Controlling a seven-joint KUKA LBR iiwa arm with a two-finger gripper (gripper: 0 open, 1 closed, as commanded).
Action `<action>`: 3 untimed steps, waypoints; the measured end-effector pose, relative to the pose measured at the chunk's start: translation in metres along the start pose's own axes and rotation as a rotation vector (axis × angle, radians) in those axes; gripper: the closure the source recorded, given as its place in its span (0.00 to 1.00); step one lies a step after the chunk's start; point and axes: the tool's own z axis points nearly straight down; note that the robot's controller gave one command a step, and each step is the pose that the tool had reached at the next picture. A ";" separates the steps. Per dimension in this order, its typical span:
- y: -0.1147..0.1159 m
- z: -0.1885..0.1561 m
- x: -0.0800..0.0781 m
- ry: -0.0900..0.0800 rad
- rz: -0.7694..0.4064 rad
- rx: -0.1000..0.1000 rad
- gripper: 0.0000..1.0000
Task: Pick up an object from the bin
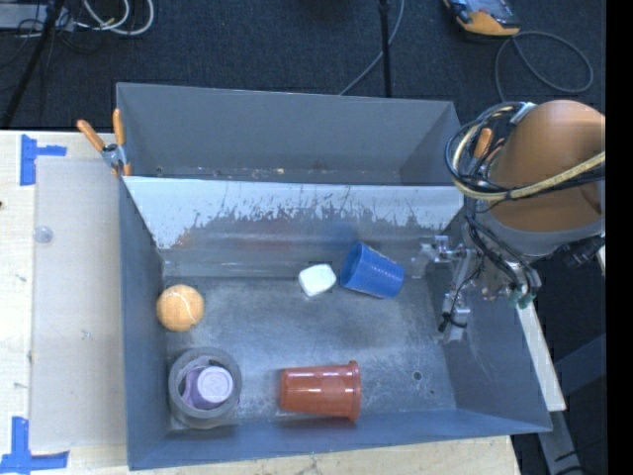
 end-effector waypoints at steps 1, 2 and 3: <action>0.000 -0.004 -0.001 -0.007 -0.002 0.001 0.00; 0.017 0.015 0.007 -0.015 0.035 0.003 0.00; 0.029 0.029 0.013 -0.009 0.045 0.001 0.00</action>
Offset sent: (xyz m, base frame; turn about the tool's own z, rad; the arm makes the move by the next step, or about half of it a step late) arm -0.0291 0.0617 -0.0639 0.0827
